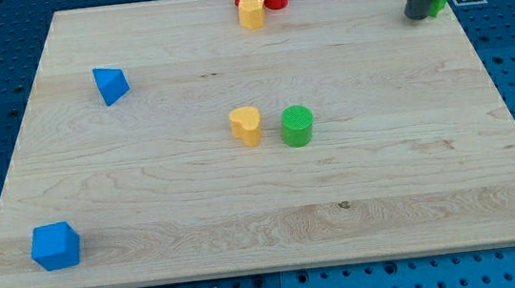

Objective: Place the arm at the right side of the green circle

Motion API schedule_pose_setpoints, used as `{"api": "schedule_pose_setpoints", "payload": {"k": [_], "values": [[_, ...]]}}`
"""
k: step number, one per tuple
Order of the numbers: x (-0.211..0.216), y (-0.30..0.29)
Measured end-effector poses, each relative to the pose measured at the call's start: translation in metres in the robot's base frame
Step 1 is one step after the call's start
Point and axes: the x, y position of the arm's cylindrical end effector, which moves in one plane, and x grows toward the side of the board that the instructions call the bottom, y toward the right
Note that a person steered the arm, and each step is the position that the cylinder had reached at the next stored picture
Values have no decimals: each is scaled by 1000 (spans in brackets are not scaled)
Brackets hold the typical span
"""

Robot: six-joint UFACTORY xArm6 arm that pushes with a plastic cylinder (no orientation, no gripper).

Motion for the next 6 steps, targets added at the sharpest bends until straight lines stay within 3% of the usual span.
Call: {"api": "schedule_pose_setpoints", "payload": {"k": [1,3,4,6], "values": [[0,0],[62,-18],[63,-18],[146,-22]]}}
